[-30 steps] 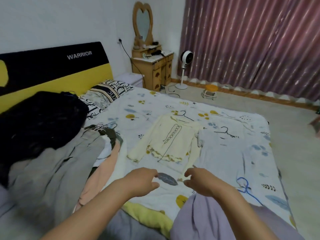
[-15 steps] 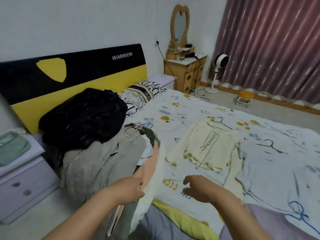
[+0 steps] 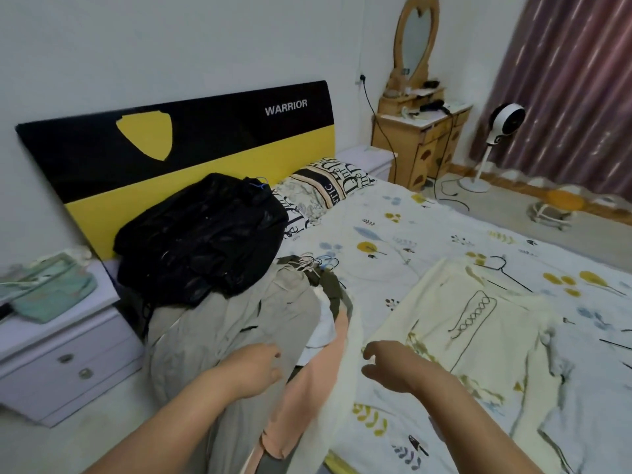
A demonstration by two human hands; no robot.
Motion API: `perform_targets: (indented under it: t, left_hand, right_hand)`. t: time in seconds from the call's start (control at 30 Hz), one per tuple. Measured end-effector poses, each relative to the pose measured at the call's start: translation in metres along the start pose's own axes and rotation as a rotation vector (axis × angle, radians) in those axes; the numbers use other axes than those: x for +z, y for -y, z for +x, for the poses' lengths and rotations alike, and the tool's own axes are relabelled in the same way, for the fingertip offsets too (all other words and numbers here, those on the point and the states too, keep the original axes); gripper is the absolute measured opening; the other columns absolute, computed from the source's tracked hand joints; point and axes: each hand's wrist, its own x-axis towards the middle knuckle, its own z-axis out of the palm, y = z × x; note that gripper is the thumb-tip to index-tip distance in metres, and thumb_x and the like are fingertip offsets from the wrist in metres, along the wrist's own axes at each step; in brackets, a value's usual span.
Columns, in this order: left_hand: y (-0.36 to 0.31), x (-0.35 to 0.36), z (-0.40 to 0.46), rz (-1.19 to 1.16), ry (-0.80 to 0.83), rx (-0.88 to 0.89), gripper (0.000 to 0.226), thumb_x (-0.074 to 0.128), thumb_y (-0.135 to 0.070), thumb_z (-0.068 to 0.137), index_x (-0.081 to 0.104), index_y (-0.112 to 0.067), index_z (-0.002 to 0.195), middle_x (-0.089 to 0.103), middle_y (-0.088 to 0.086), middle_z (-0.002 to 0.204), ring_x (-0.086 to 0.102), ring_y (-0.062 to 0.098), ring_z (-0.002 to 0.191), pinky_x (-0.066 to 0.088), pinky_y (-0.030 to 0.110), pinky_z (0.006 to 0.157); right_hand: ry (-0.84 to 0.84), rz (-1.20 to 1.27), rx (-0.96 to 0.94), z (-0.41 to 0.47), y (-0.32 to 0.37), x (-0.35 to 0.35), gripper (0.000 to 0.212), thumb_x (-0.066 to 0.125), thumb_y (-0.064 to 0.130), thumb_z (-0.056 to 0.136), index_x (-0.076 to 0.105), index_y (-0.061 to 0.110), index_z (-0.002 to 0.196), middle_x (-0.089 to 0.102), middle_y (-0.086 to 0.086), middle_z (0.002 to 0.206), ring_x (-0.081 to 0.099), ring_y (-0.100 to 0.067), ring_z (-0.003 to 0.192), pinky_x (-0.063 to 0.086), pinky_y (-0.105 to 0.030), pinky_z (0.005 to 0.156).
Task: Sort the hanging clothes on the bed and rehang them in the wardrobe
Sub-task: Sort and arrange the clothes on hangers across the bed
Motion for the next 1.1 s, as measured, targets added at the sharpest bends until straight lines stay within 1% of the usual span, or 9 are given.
perform_targets:
  t: [0.2, 0.33, 0.43, 0.5, 0.6, 0.8, 0.9, 1.0, 1.1]
  left_hand:
    - [0.02, -0.007, 0.048, -0.045, 0.002, -0.025, 0.045, 0.041, -0.033, 0.097, 0.036, -0.017, 0.139, 0.045, 0.003, 0.137, 0.047, 0.016, 0.12, 0.036, 0.019, 0.09]
    - [0.035, -0.012, 0.088, -0.04, 0.004, 0.0, 0.043, 0.04, -0.031, 0.098, 0.037, -0.017, 0.138, 0.045, 0.003, 0.136, 0.046, 0.014, 0.12, 0.035, 0.018, 0.09]
    - [0.053, -0.018, 0.124, -0.021, 0.002, 0.028, 0.036, 0.04, -0.03, 0.097, 0.044, -0.015, 0.129, 0.051, 0.003, 0.129, 0.049, 0.016, 0.116, 0.038, 0.022, 0.091]
    - [0.064, -0.024, 0.15, 0.008, 0.002, 0.036, 0.033, 0.038, -0.029, 0.097, 0.047, -0.012, 0.124, 0.053, 0.004, 0.124, 0.051, 0.018, 0.113, 0.041, 0.025, 0.09]
    - [0.08, -0.035, 0.191, 0.048, -0.007, 0.046, 0.037, 0.037, -0.03, 0.098, 0.042, -0.014, 0.13, 0.049, 0.005, 0.132, 0.05, 0.021, 0.117, 0.042, 0.029, 0.095]
    - [0.108, -0.038, 0.276, 0.094, -0.017, 0.092, 0.036, 0.038, -0.031, 0.098, 0.04, -0.016, 0.131, 0.049, 0.006, 0.132, 0.049, 0.023, 0.118, 0.041, 0.031, 0.095]
    - [0.119, -0.029, 0.315, 0.118, -0.042, 0.131, 0.037, 0.039, -0.031, 0.096, 0.039, -0.017, 0.13, 0.047, 0.004, 0.133, 0.045, 0.023, 0.121, 0.035, 0.029, 0.098]
    - [0.129, -0.014, 0.349, 0.118, -0.085, 0.151, 0.047, 0.038, -0.032, 0.095, 0.03, -0.018, 0.14, 0.036, 0.002, 0.144, 0.034, 0.02, 0.131, 0.03, 0.03, 0.108]
    - [0.135, 0.002, 0.374, 0.14, -0.083, 0.142, 0.057, 0.036, -0.035, 0.096, 0.016, -0.021, 0.147, 0.015, 0.003, 0.155, 0.014, 0.021, 0.143, 0.017, 0.033, 0.117]
  right_hand:
    - [-0.02, 0.019, -0.01, 0.064, 0.008, -0.004, 0.038, 0.042, 0.025, 0.097, 0.046, 0.014, 0.133, 0.048, -0.007, 0.136, 0.048, -0.022, 0.122, 0.039, -0.027, 0.095]
    - [-0.114, 0.056, 0.031, 0.112, 0.013, 0.0, 0.032, 0.04, 0.017, 0.093, 0.054, 0.015, 0.122, 0.056, -0.008, 0.124, 0.053, -0.024, 0.113, 0.042, -0.029, 0.087]
    - [-0.142, 0.103, 0.085, 0.15, 0.02, 0.004, 0.034, 0.037, 0.013, 0.091, 0.055, 0.018, 0.12, 0.057, -0.008, 0.123, 0.053, -0.025, 0.113, 0.042, -0.029, 0.083]
    - [-0.149, 0.138, 0.133, 0.173, 0.026, 0.009, 0.037, 0.037, 0.012, 0.091, 0.053, 0.017, 0.124, 0.056, -0.008, 0.126, 0.053, -0.024, 0.115, 0.041, -0.028, 0.085]
    - [-0.159, 0.162, 0.175, 0.21, 0.038, 0.017, 0.039, 0.036, 0.011, 0.093, 0.05, 0.016, 0.129, 0.054, -0.007, 0.129, 0.052, -0.023, 0.117, 0.041, -0.027, 0.087]
    - [-0.171, 0.192, 0.252, 0.293, 0.063, 0.032, 0.038, 0.039, 0.012, 0.092, 0.046, 0.013, 0.129, 0.051, -0.01, 0.126, 0.051, -0.028, 0.113, 0.042, -0.034, 0.094]
    - [-0.147, 0.121, 0.267, 0.334, 0.07, 0.04, 0.038, 0.037, 0.013, 0.093, 0.041, 0.013, 0.131, 0.049, -0.011, 0.126, 0.047, -0.028, 0.117, 0.034, -0.032, 0.103]
    - [-0.151, 0.129, 0.312, 0.373, 0.074, 0.053, 0.037, 0.038, 0.011, 0.094, 0.037, 0.012, 0.131, 0.045, -0.011, 0.129, 0.045, -0.029, 0.118, 0.038, -0.035, 0.096]
    - [-0.138, 0.161, 0.372, 0.403, 0.076, 0.065, 0.037, 0.037, 0.017, 0.096, 0.033, 0.011, 0.133, 0.042, -0.013, 0.13, 0.042, -0.032, 0.119, 0.04, -0.038, 0.092]
